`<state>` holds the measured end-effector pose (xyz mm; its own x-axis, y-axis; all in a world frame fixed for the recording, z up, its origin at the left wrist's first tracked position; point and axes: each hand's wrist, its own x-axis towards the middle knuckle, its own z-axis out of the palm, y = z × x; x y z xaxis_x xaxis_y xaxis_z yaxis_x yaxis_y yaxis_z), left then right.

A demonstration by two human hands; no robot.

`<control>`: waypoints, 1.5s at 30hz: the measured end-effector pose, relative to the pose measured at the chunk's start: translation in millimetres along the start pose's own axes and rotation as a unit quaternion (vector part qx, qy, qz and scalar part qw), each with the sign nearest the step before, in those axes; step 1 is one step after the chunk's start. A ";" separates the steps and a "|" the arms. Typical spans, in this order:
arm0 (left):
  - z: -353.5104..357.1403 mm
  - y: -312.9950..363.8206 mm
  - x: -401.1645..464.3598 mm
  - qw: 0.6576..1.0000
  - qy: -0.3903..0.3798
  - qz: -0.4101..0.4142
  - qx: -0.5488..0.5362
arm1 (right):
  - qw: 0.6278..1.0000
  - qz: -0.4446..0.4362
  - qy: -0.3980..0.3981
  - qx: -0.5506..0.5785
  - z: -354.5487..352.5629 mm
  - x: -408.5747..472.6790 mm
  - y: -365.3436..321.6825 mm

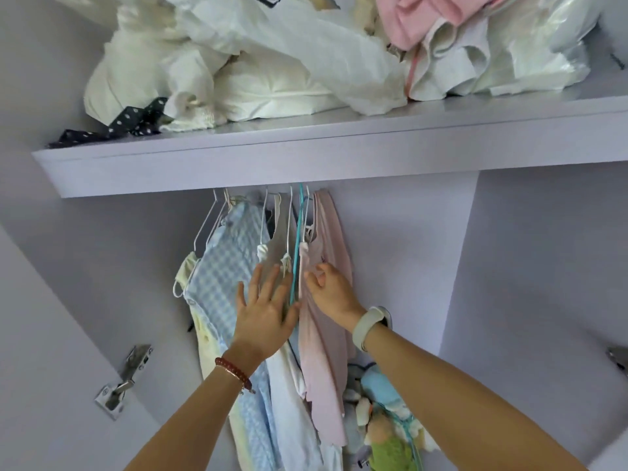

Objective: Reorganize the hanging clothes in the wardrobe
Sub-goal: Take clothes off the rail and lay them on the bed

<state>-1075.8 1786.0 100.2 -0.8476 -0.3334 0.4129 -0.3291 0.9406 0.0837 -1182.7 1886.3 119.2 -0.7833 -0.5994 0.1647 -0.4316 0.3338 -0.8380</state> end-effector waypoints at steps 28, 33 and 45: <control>0.8 48.3 19.6 0.967 0.144 0.129 -0.165 | 0.934 0.013 0.281 -0.219 -77.3 -59.8 25.7; -2.4 118.6 20.9 0.933 0.078 0.177 -0.303 | 0.912 0.040 0.280 -0.297 -110.1 -164.3 56.8; 25.7 291.0 -131.5 0.725 -0.205 0.544 -0.369 | 0.827 0.246 0.315 -0.394 -108.8 -518.8 76.7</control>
<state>-1070.9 2101.8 47.0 -0.5404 0.7834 0.3069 0.8114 0.3887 0.4366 -858.1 2302.0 26.1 -0.9212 0.1665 0.3516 0.0465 0.9444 -0.3254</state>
